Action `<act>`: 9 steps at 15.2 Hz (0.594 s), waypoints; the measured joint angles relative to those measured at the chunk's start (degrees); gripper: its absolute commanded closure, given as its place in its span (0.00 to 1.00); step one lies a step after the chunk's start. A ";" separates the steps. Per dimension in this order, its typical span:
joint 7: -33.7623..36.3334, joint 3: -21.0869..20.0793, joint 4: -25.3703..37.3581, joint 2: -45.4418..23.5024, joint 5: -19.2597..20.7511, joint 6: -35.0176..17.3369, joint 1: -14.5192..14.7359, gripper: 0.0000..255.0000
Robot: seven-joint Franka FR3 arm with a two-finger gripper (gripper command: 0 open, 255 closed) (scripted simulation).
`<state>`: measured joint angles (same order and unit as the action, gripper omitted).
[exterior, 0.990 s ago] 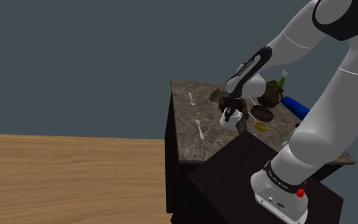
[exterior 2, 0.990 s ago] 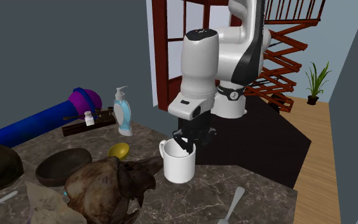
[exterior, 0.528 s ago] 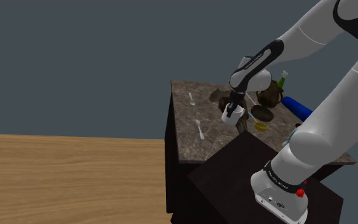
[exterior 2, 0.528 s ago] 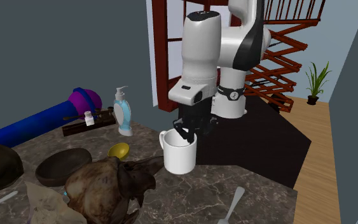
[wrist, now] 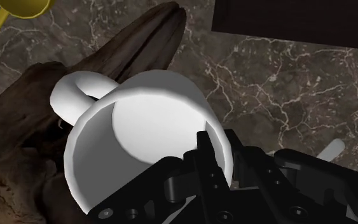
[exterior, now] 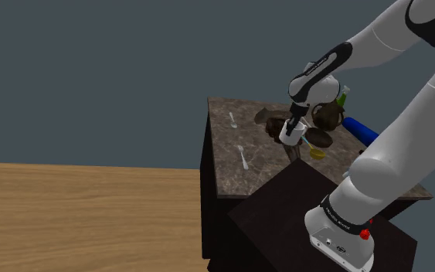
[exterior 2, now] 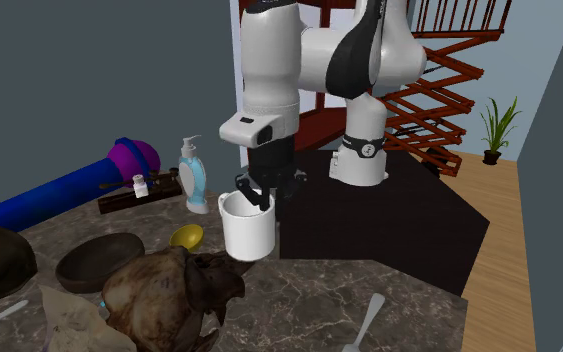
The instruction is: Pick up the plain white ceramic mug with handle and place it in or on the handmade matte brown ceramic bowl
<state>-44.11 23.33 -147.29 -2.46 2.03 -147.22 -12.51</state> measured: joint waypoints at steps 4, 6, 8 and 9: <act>-7.68 2.29 4.58 -3.51 -2.52 1.23 -3.43 1.00; -11.17 3.17 6.60 -4.85 -3.55 1.99 -5.14 1.00; -14.77 3.73 9.68 -7.04 -5.18 3.08 -6.97 1.00; -16.82 3.78 11.81 -8.80 -6.44 3.62 -8.08 1.00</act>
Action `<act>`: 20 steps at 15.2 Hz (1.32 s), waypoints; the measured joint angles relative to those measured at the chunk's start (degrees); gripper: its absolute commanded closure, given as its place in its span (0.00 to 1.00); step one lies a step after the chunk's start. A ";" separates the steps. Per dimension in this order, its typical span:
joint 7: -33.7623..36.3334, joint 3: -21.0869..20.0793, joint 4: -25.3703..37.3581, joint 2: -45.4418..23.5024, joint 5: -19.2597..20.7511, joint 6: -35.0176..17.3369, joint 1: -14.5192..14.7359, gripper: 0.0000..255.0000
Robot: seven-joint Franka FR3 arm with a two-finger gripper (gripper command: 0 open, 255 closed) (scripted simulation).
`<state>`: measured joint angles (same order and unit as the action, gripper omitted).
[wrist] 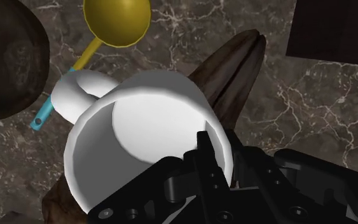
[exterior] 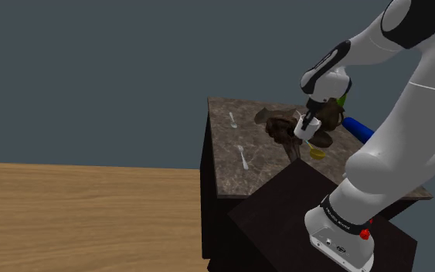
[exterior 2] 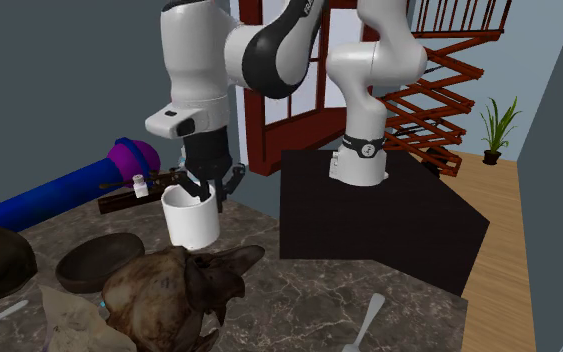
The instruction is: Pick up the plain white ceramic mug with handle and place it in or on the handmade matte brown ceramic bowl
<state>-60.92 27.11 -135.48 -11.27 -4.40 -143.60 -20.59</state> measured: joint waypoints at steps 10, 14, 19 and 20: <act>-14.59 0.26 19.03 -12.36 -6.82 7.91 -11.19 1.00; -18.68 -0.29 28.67 -18.22 -8.92 12.05 -16.02 1.00; -22.39 -1.32 42.64 -26.57 -11.10 17.89 -22.30 1.00; -22.81 -1.43 43.80 -27.40 -11.31 18.24 -22.97 1.00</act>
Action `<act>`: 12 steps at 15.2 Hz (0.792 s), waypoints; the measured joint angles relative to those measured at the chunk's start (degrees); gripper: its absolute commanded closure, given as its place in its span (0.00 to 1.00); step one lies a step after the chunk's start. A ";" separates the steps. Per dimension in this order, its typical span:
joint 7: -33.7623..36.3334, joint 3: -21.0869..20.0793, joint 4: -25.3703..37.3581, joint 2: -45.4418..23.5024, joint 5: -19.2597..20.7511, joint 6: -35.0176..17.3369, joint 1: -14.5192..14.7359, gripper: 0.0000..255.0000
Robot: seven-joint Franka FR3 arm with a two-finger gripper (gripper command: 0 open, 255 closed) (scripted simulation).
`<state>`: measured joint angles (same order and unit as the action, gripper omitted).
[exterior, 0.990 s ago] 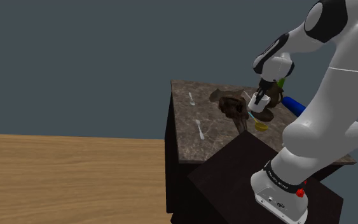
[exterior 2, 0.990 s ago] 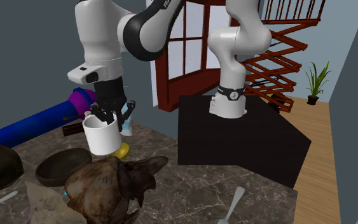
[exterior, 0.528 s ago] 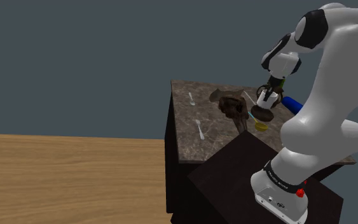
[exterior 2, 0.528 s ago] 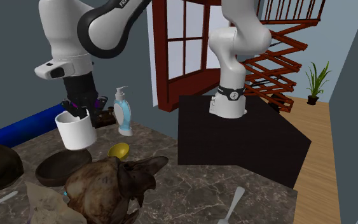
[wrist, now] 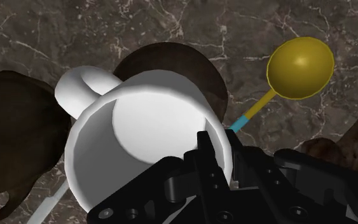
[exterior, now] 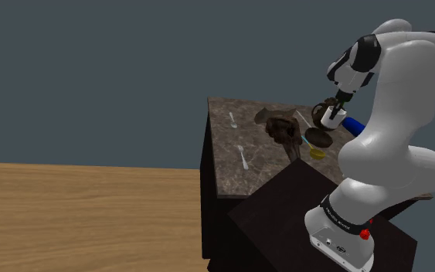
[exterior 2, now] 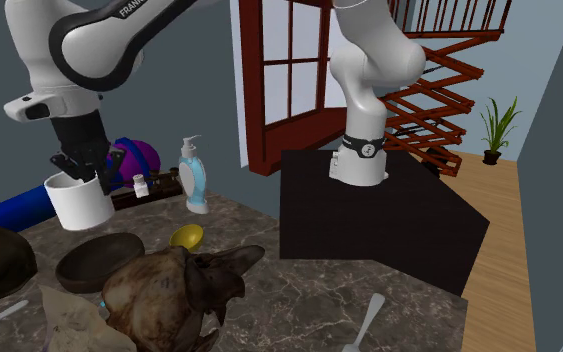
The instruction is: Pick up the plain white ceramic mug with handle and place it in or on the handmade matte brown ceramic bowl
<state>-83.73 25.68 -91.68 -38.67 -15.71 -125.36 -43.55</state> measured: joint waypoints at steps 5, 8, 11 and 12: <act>-0.68 -0.78 0.99 -2.73 -0.96 -1.65 -1.02 1.00; -1.01 -1.20 0.90 -3.97 -1.46 -2.96 -1.40 1.00; -1.15 -1.74 0.88 -5.52 -2.03 -4.50 -1.64 1.00; -1.30 -1.92 1.01 -6.08 -2.22 -4.91 -1.85 1.00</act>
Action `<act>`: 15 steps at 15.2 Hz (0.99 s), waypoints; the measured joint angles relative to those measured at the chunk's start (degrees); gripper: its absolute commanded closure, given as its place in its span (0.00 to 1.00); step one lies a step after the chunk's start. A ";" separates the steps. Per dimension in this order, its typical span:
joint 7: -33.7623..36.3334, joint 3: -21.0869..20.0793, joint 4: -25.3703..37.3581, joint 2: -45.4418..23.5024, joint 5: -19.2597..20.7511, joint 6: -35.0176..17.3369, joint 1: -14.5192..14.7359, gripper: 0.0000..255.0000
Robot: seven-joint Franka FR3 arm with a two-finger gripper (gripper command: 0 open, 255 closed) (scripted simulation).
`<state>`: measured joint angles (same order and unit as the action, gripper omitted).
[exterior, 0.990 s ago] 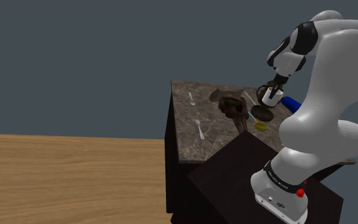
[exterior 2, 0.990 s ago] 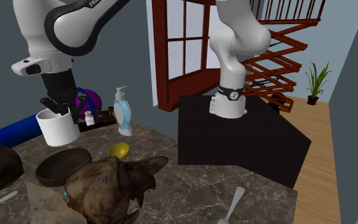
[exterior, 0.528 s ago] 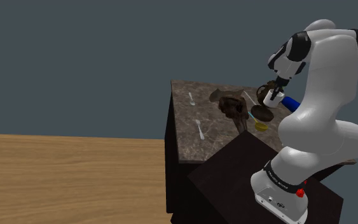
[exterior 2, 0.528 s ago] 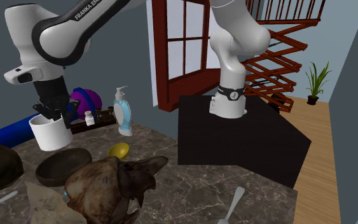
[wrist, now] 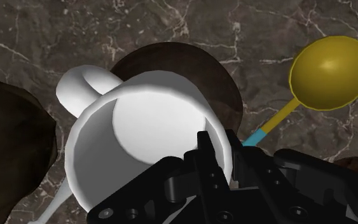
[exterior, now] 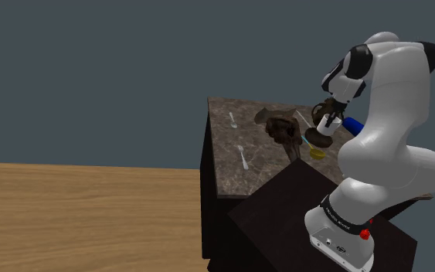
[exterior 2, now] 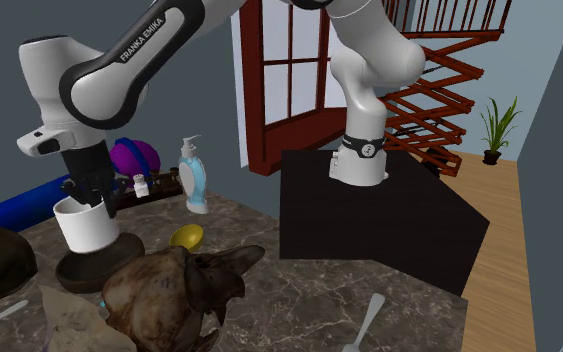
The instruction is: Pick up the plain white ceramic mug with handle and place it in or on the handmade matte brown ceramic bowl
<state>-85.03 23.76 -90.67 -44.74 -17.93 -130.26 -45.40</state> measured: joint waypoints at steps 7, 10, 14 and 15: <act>-0.38 -1.07 0.61 -3.26 -1.05 -2.63 -0.73 1.00; -0.39 -1.12 0.64 -3.39 -1.09 -2.75 -0.76 1.00; -0.40 -1.12 0.63 -3.39 -1.10 -2.78 -0.77 0.00; -0.40 -1.12 0.64 -3.38 -1.10 -2.78 -0.77 0.00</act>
<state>-85.43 22.65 -90.03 -48.12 -19.03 -133.05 -46.17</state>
